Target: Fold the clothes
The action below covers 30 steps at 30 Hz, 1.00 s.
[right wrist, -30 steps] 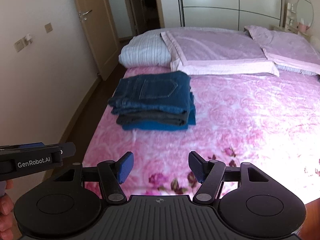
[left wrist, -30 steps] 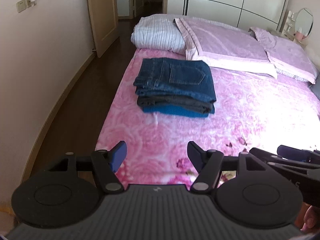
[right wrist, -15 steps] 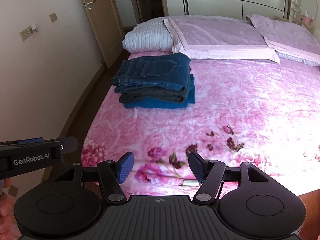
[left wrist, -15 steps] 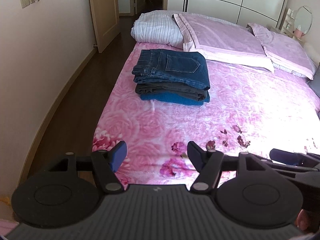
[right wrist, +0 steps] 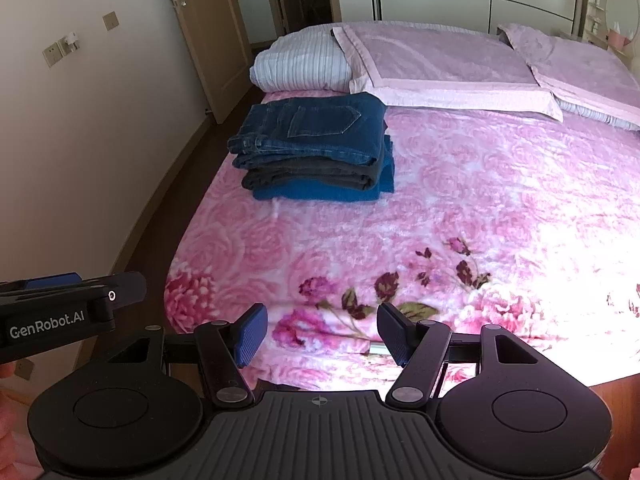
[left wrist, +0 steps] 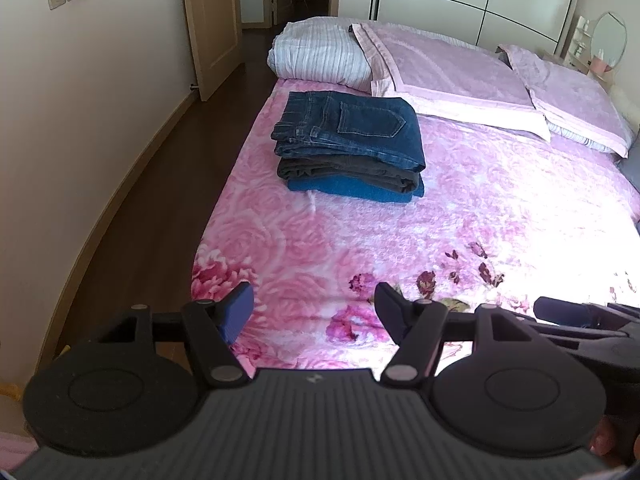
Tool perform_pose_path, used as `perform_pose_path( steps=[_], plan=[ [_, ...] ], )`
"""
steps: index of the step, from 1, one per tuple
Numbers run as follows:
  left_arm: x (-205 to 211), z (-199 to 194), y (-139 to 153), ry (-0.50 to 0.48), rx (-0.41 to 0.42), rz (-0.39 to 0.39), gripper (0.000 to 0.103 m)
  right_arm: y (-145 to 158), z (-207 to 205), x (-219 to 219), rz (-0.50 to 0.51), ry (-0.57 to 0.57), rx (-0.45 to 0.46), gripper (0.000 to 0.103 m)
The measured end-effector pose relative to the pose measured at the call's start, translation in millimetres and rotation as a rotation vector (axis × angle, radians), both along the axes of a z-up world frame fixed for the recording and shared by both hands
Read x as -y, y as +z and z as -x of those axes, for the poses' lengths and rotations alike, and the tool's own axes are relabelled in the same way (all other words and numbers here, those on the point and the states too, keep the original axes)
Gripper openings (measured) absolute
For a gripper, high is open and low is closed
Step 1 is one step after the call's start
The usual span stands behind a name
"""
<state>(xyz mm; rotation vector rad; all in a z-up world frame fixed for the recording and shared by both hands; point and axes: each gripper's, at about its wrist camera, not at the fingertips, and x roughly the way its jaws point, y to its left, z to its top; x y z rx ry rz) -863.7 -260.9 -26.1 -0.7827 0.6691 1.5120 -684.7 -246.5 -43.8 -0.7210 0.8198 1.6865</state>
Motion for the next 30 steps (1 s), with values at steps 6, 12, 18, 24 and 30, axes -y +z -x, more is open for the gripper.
perform_pose_path(
  steps=[6, 12, 18, 24, 30],
  plan=[
    [-24, 5, -7, -0.027, -0.005, 0.015, 0.064, -6, 6, -16, 0.016, -0.017, 0.001, 0.064],
    [-63, 6, -15, -0.081, -0.012, 0.032, 0.063, -13, 9, -46, 0.041, -0.068, -0.006, 0.064],
    [-99, 9, -23, -0.116, -0.017, 0.052, 0.064, -18, 16, -80, 0.059, -0.099, -0.002, 0.064],
    [-127, 10, -32, -0.142, -0.016, 0.078, 0.064, -25, 18, -108, 0.087, -0.126, 0.004, 0.064],
    [-150, 14, -37, -0.159, -0.015, 0.093, 0.063, -30, 23, -128, 0.112, -0.140, 0.010, 0.064]
  ],
)
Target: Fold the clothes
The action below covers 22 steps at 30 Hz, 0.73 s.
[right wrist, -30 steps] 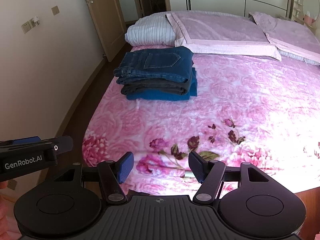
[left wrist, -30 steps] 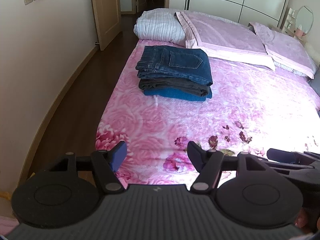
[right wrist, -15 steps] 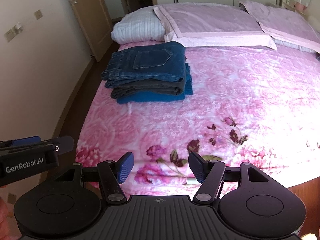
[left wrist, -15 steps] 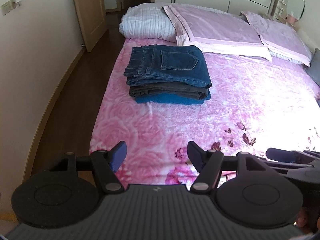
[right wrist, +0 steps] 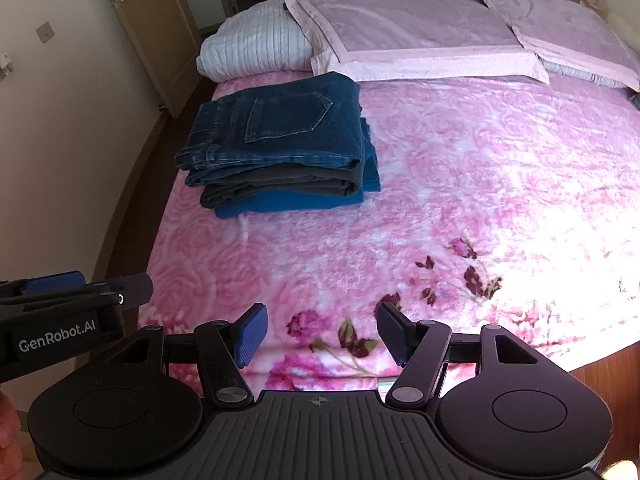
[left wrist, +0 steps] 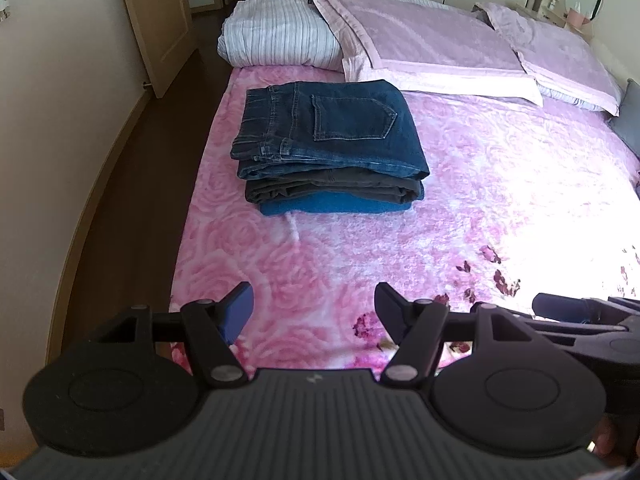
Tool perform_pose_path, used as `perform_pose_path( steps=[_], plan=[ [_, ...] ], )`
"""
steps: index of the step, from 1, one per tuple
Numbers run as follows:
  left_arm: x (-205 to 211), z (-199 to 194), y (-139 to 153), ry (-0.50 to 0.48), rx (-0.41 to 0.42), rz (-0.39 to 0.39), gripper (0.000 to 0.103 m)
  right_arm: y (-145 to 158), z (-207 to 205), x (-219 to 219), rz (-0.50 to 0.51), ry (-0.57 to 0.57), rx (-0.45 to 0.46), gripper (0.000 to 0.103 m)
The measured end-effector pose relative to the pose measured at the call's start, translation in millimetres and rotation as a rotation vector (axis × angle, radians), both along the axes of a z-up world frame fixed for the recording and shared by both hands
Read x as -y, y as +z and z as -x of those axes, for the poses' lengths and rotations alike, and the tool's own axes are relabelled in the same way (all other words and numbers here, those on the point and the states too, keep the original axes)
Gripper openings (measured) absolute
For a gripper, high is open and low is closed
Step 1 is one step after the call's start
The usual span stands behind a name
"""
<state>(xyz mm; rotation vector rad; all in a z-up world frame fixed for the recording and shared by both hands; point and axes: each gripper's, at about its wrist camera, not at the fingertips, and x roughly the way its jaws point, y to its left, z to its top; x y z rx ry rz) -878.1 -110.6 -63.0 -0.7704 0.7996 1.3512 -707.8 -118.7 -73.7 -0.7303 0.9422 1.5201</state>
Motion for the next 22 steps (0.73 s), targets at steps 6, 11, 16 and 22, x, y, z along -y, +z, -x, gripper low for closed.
perform_pose_path(
  steps=[6, 11, 16, 22],
  plan=[
    [-18, 8, -1, -0.009, 0.002, 0.004, 0.063, 0, 10, -16, 0.008, -0.004, 0.008, 0.064],
    [-35, 14, -1, -0.028, 0.006, 0.000, 0.064, 1, 19, -29, 0.006, -0.019, 0.011, 0.064],
    [-51, 20, -2, -0.052, 0.012, -0.008, 0.064, 4, 28, -43, -0.002, -0.036, 0.021, 0.064],
    [-68, 25, -1, -0.083, 0.005, -0.026, 0.063, 4, 33, -56, -0.004, -0.074, 0.021, 0.064]
  ],
)
